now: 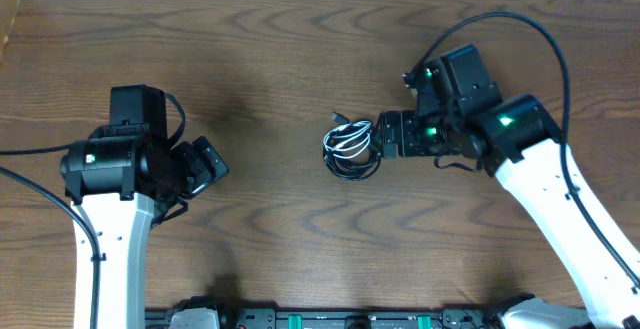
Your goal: Untangle cables
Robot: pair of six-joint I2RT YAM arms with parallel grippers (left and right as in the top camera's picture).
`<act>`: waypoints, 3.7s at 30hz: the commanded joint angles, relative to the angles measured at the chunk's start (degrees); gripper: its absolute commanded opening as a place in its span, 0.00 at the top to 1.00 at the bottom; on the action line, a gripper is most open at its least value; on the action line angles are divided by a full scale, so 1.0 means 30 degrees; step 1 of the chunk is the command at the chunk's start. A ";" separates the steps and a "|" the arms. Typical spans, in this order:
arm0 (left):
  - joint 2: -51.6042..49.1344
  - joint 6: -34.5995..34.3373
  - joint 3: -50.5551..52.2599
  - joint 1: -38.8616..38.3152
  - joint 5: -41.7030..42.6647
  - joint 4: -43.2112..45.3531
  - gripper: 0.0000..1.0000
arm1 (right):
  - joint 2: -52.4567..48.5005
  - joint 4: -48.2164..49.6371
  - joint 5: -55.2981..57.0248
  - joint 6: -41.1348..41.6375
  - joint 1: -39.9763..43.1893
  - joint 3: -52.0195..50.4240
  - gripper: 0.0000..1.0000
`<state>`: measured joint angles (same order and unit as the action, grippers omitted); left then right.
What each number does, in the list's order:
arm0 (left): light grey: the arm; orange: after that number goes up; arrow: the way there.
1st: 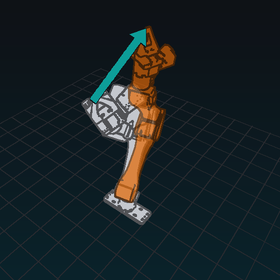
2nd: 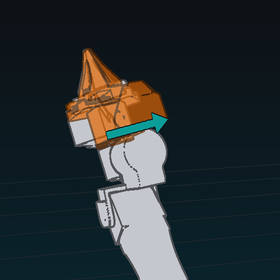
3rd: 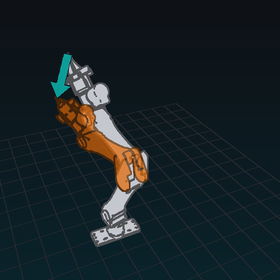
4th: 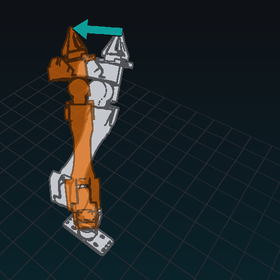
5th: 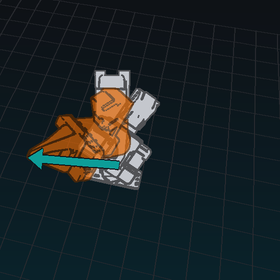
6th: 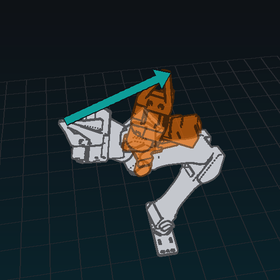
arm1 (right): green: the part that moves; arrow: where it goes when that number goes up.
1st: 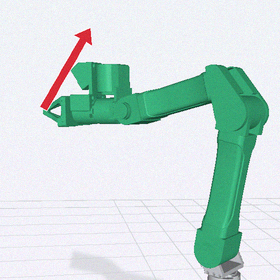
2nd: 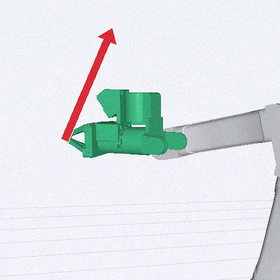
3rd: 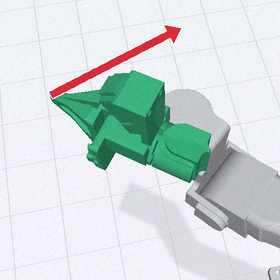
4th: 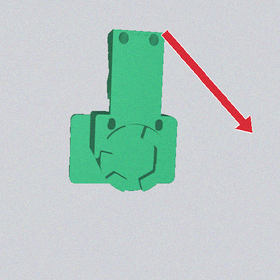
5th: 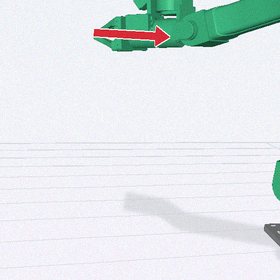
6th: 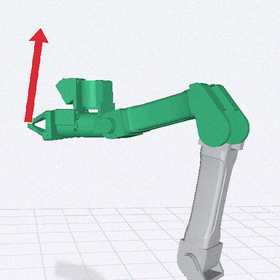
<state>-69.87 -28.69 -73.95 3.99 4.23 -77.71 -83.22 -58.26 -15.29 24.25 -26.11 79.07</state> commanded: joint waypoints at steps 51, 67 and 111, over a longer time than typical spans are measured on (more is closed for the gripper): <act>-0.0044 -0.0160 0.0044 0.0080 -0.0051 -0.0058 0.00 | -0.9187 0.6943 0.3563 0.7992 -0.0583 0.0211 0.60; -0.0044 -0.0160 0.0044 0.0080 -0.0051 -0.0058 0.01 | -0.8786 0.7497 0.0845 0.7023 -0.0372 0.0648 0.99; -0.0044 -0.0160 0.0044 0.0080 -0.0051 -0.0058 0.01 | 0.0175 0.6288 -0.2426 0.2302 0.0823 0.8990 0.99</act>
<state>-69.89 -28.69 -73.95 3.99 4.21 -77.71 -87.79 -39.51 -18.31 32.36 -25.28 101.84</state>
